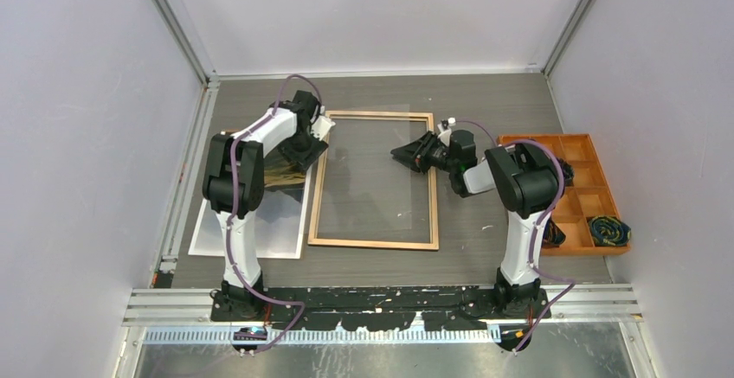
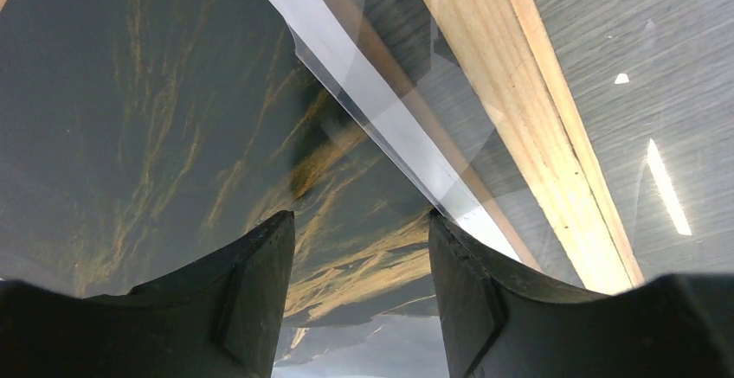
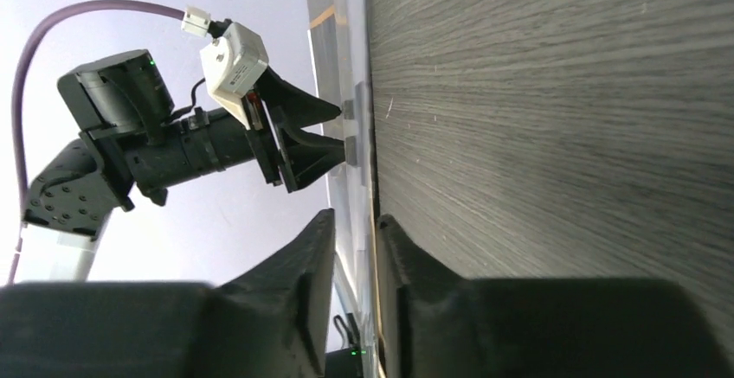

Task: Put the photo into the frame
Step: Place the photo frame item in the photo frame.

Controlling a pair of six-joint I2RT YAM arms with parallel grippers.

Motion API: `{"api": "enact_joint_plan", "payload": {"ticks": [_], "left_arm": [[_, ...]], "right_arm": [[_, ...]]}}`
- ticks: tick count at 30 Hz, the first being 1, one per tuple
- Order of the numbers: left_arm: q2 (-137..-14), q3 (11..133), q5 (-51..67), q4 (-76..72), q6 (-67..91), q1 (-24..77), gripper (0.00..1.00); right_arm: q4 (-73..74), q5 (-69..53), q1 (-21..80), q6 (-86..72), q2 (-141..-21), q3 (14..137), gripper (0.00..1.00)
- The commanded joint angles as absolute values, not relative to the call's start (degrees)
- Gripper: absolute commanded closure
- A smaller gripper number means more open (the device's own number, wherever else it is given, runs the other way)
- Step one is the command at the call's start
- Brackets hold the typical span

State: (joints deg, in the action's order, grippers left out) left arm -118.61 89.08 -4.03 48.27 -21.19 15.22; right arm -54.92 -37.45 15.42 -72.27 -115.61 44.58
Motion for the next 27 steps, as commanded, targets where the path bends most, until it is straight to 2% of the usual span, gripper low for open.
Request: {"api": "enact_joint_plan", "payload": {"ticks": [1,2,5,15,27], "left_arm": [[-120.7,88.4,-4.3,46.4,-21.8,14.9,0.4],[-120.3,88.9,-4.0,46.9,-21.8,14.9,0.4],[-118.6,90.6,-3.2,48.2,-21.8,14.5,0.39],[-117.4,98.4,-0.8,52.4,-20.1,10.4,0.32],[-118.2,96.6,2.1,52.0,-18.9,10.5,0.34]], "right_arm": [[-55.9,-38.5,15.7,-70.8,-114.1,46.2,0.8],[-54.9,-38.3,15.6,-70.1,-113.1,46.0,0.89],[-49.7,-37.0,15.4,-67.1,-109.1,44.6,0.99],[-25.8,-33.7,14.5,-53.1,-97.2,42.7,0.99],[-22.0,-32.6,11.4,-50.1,-95.3,43.3,0.99]]}}
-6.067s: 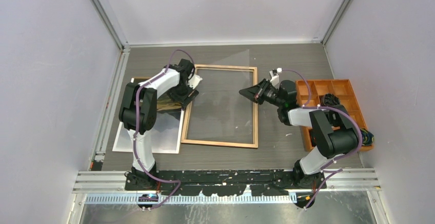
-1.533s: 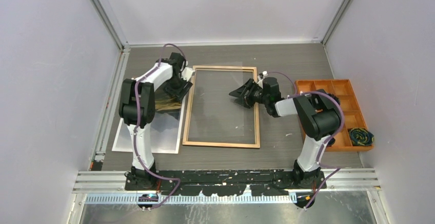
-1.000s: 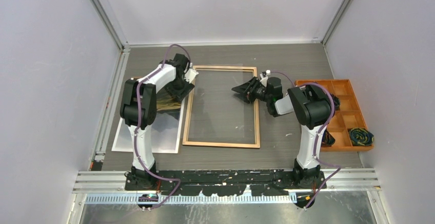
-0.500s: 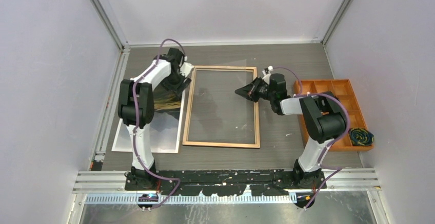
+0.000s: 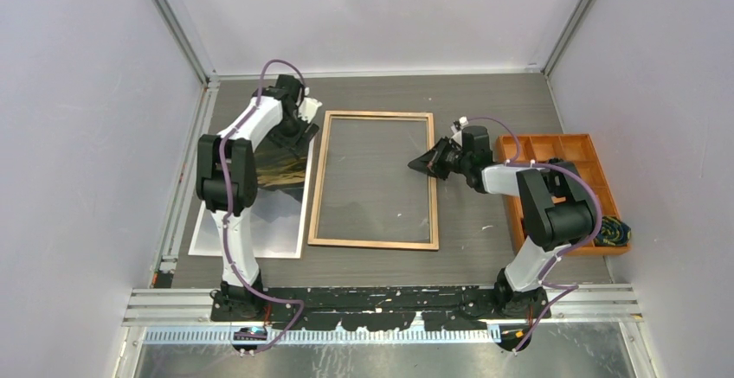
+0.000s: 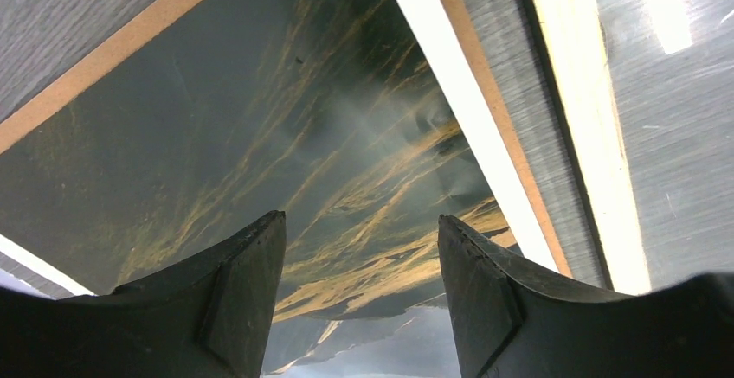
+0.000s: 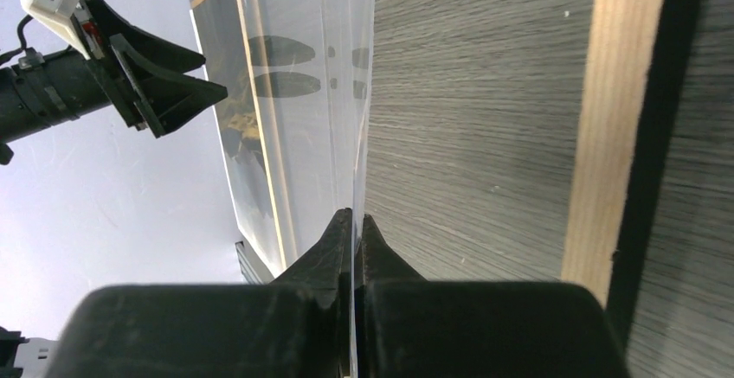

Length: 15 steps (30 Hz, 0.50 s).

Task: Put the photo into the frame
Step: Place the photo frame item in the photo frame.

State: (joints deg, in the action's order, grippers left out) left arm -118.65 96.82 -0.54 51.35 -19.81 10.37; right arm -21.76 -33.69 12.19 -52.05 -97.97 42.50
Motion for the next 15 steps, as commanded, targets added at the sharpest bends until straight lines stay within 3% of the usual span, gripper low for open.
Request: {"api": "enact_joint_plan", "payload": {"ticks": [1,15], "left_arm": [[-118.1,96.5,2.4,52.0,-18.8,10.6,0.34],[-118.2,94.7,2.9,51.7,-18.5,11.7,0.36]], "right_arm": [[-21.8,-32.6,11.3,-50.0,-95.4,43.6,0.99],[-23.3,-32.4,10.7,-50.7,-95.6,44.6,0.99]]}}
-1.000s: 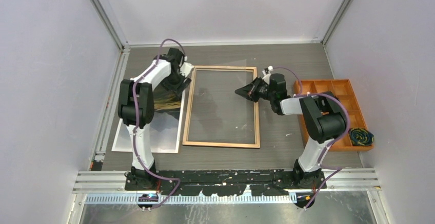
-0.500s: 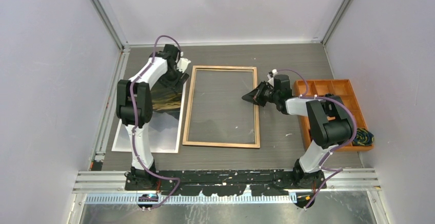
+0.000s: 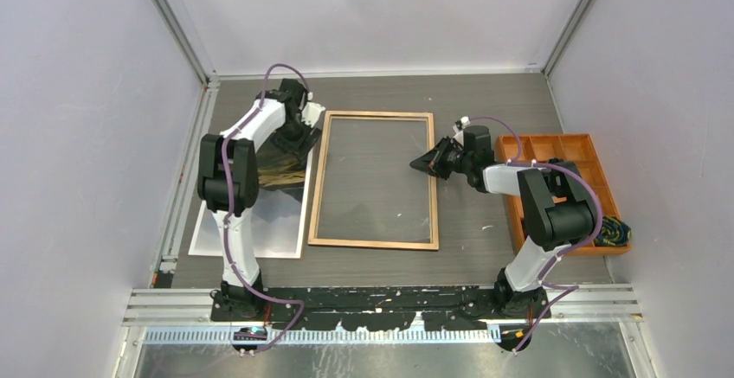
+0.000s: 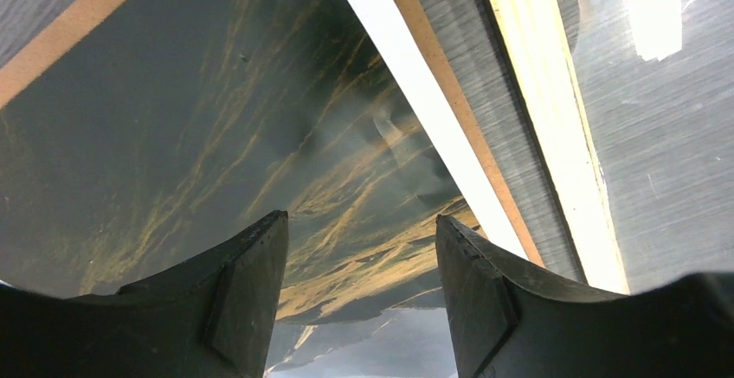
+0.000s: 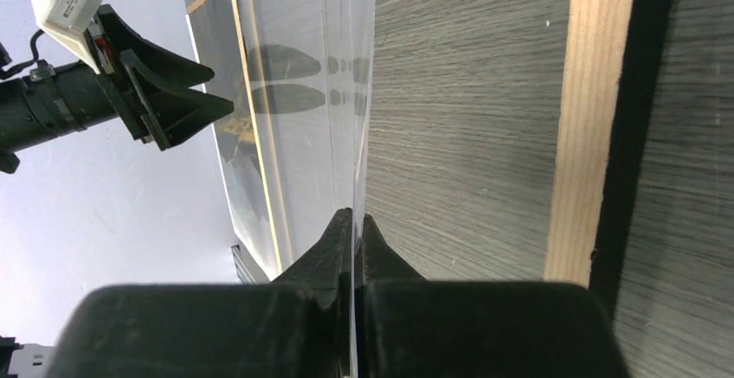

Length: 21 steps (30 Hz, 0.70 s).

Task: Put the photo into the frame
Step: Place the photo frame item in the photo frame.

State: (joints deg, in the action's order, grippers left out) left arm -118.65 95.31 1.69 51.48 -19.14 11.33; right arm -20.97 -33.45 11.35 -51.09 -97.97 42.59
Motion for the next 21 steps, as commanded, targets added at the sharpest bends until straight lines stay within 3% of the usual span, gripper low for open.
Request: {"api": "enact_joint_plan", "payload": {"ticks": [1,10,21], "left_arm": [[-118.3,94.7,2.9,51.6,-18.5,11.8,0.36],[-118.4,94.2,2.9,51.2,-18.5,12.1,0.36],[-119.7,91.8,3.9,48.8,-17.5,13.6,0.37]], "right_arm": [[-23.4,-32.5,10.6,-50.7,-95.7,44.6,0.99],[-26.7,-33.3,10.2,-52.2,-95.0,43.2,0.99],[-52.5,-41.7,10.1,-65.9,-97.8,39.4,0.99]]}}
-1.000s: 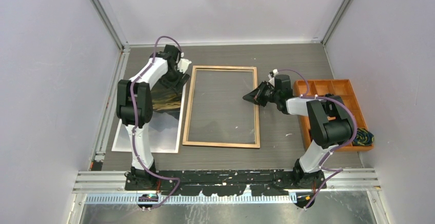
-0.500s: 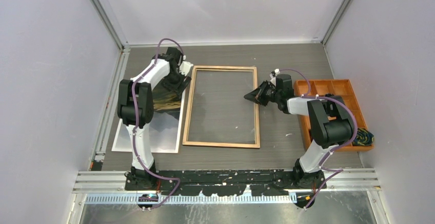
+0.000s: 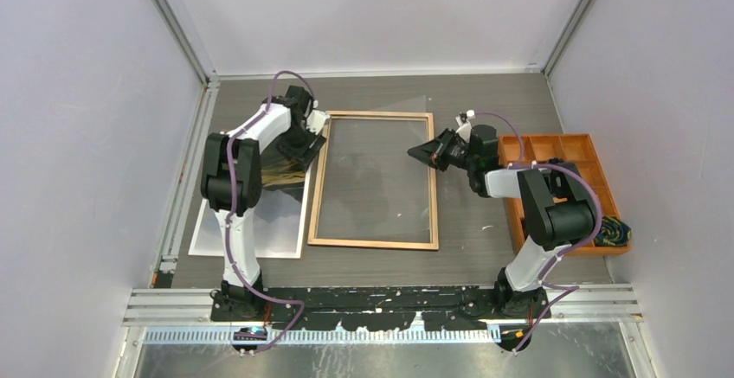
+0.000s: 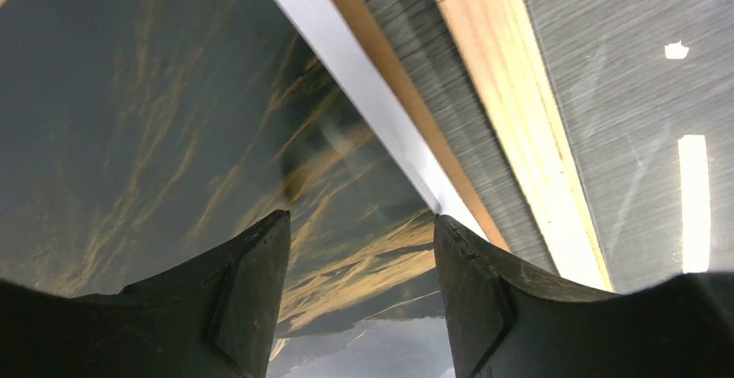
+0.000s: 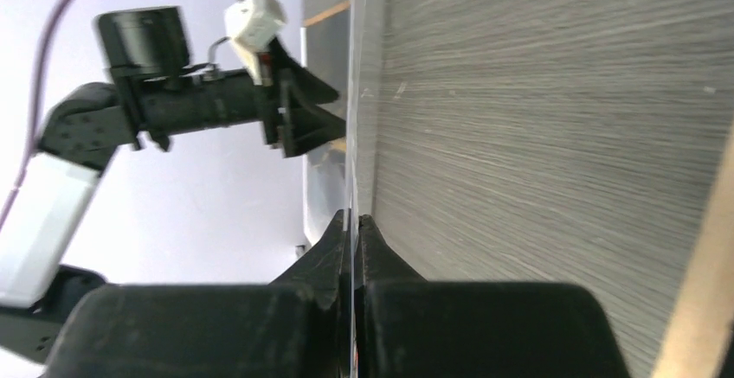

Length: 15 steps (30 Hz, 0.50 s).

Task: Put the photo into the frame
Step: Place the photo frame item in the photo frame.

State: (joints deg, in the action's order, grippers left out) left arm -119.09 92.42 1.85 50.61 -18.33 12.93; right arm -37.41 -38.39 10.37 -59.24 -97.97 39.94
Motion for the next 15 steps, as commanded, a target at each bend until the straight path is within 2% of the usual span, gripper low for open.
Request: {"api": "enact_joint_plan", "payload": {"ticks": [1,5,15], "left_arm": [[-120.0,91.8,4.1,48.8,-17.3,13.6,0.37],[-120.4,91.7,4.7,48.5,-17.0,13.6,0.38],[-120.4,91.3,4.8,48.2,-16.8,13.6,0.38]], "right_arm": [[-54.4,-41.9,10.2,-66.9,-98.4,39.2,0.99],[-62.4,-43.6,10.1,-71.8,-101.0,38.6,0.99],[-63.1,-45.3,10.1,-71.4,-100.1,37.6,0.99]]}}
